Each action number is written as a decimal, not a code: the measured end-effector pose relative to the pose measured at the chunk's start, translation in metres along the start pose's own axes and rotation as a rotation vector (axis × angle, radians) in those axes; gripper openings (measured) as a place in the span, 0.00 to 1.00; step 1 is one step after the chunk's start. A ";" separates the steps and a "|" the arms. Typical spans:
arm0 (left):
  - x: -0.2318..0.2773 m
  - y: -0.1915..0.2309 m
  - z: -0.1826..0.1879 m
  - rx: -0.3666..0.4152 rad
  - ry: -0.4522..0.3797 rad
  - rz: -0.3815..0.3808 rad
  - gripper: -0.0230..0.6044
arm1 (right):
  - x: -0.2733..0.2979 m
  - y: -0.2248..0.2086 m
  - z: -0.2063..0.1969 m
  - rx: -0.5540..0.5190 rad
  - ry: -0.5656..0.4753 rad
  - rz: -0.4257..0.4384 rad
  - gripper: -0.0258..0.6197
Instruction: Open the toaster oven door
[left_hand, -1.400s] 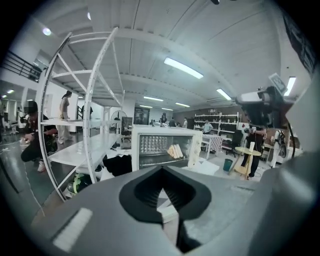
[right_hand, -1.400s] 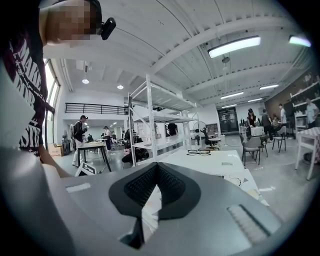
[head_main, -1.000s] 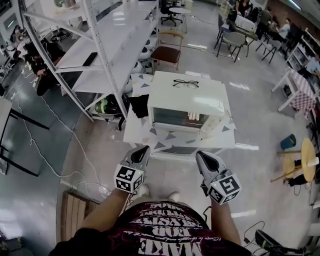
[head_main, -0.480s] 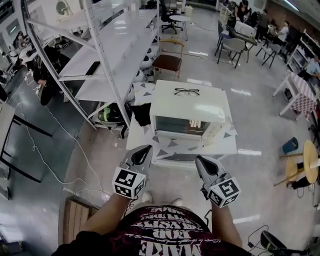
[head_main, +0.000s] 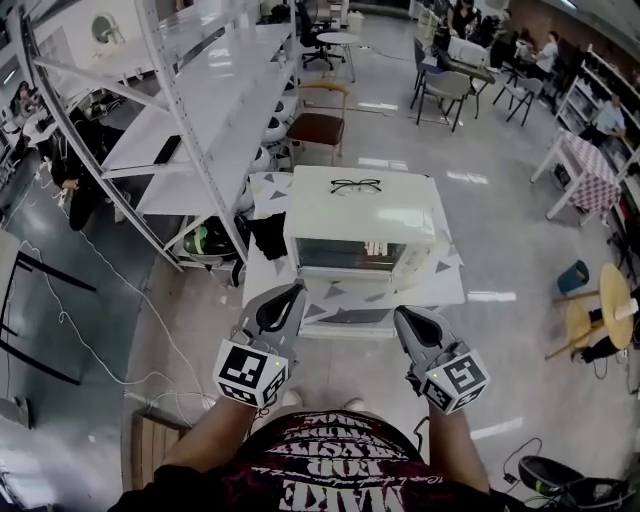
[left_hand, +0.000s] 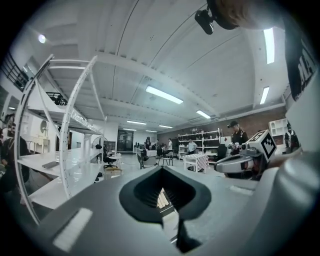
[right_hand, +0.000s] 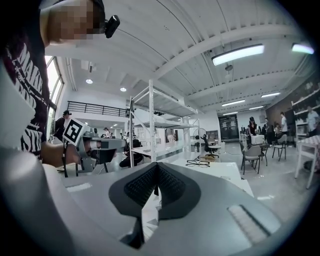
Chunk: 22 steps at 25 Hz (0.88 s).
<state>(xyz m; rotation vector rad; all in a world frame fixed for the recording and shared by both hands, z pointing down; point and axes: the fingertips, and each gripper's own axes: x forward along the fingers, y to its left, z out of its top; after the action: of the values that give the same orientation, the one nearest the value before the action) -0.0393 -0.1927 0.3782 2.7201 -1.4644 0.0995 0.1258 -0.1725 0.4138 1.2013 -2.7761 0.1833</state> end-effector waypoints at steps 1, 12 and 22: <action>0.002 -0.002 0.001 0.007 0.000 -0.005 0.04 | -0.002 -0.002 0.002 0.000 -0.005 -0.005 0.08; 0.029 -0.013 -0.014 -0.004 0.029 -0.068 0.04 | -0.014 -0.016 0.006 -0.010 -0.014 -0.042 0.08; 0.049 -0.029 -0.022 0.000 0.054 -0.139 0.04 | -0.021 -0.025 0.005 -0.003 -0.005 -0.082 0.08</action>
<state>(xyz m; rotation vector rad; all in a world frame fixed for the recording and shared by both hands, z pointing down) 0.0111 -0.2164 0.4036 2.7856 -1.2583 0.1662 0.1581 -0.1746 0.4073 1.3141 -2.7233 0.1690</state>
